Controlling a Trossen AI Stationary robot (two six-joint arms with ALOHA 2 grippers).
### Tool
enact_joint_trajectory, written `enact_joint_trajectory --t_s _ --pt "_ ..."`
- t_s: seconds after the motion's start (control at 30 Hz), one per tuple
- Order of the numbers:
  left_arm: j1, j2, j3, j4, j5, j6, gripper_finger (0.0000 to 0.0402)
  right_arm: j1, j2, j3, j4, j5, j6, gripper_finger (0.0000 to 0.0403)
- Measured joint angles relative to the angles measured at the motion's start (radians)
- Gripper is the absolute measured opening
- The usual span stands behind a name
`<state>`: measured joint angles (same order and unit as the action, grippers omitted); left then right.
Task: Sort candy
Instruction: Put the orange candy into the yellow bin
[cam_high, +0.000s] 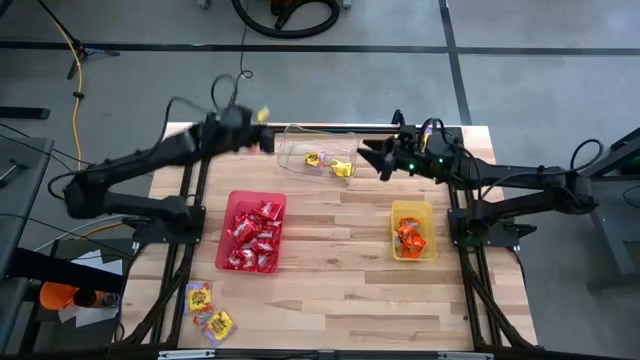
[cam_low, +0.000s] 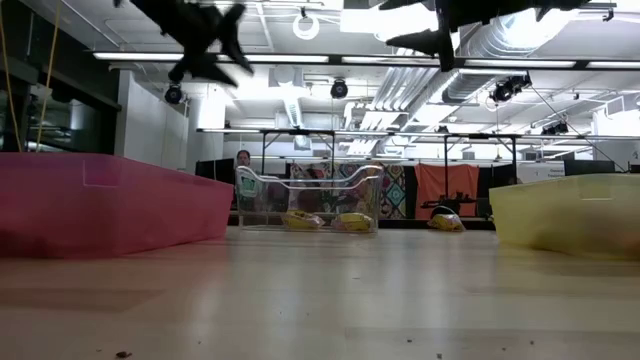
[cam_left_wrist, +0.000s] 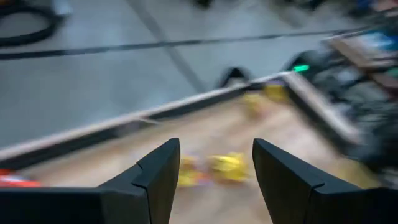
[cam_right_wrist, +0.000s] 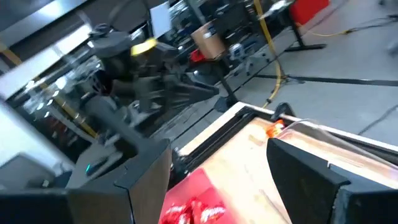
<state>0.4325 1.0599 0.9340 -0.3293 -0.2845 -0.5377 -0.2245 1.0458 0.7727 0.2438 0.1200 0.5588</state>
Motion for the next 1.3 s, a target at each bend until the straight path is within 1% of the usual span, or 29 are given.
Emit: enact_joint_trajectory --t_s 0.1,0.2,0.27,0.37,0.43,0.5,0.57,0.63,0.87,1.0,1.07,1.1,1.17,1.27,1.3 --pt "0.228 0.101 0.049 -0.065 0.121 0.061 0.019 -0.037 0.0 0.0 0.0 0.0 0.026 0.0259" --pt "0.403 0.208 0.053 -0.095 0.201 0.068 0.019 -0.061 0.0 0.0 -0.007 0.0 0.028 0.0259" --pt "0.483 0.288 0.053 -0.136 0.229 0.061 0.019 -0.073 0.0 0.0 -0.027 0.0 0.035 0.0259" --pt "0.556 0.405 0.052 -0.197 0.247 0.078 0.019 -0.091 0.0 0.0 -0.072 0.001 0.039 0.0259" --pt "0.579 0.472 0.052 -0.212 0.247 0.076 0.019 -0.1 0.0 0.0 -0.093 0.002 0.049 0.0259" --pt "0.586 0.523 0.052 -0.19 0.245 0.084 0.019 -0.11 0.0 0.0 -0.11 0.001 0.052 0.0259" --pt "0.587 0.565 0.052 -0.164 0.219 0.08 0.019 -0.12 0.0 0.0 -0.121 0.001 0.047 0.0259" --pt "0.587 0.597 0.052 -0.161 0.192 0.04 0.019 -0.128 0.0 0.0 -0.129 0.0 0.047 0.0259" --pt "0.588 0.664 0.052 -0.151 0.19 -0.052 0.019 -0.13 0.0 0.0 -0.186 -0.006 0.043 0.0259" --pt "0.588 0.689 0.052 -0.123 0.203 -0.053 0.0184 -0.13 0.0 0.0 -0.225 -0.005 0.043 0.0259" --pt "0.588 0.696 0.052 -0.115 0.215 -0.034 0.0165 -0.13 0.0 0.0 -0.236 -0.005 0.043 0.0259" --pt "0.588 0.697 0.052 -0.117 0.222 -0.029 0.0149 -0.13 0.0 0.0 -0.239 -0.005 0.043 0.0259" --pt "0.588 0.695 0.052 -0.12 0.225 -0.026 0.0107 -0.13 0.0 0.0 -0.241 -0.005 0.043 0.0259" --pt "0.588 0.67 0.052 -0.122 0.246 0.009 0.0027 -0.13 0.0 0.0 -0.241 -0.005 0.043 0.0259" --pt "0.588 0.652 0.052 -0.122 0.253 0.023 0.0015 -0.13 0.0 0.0 -0.241 -0.005 0.043 0.0259"
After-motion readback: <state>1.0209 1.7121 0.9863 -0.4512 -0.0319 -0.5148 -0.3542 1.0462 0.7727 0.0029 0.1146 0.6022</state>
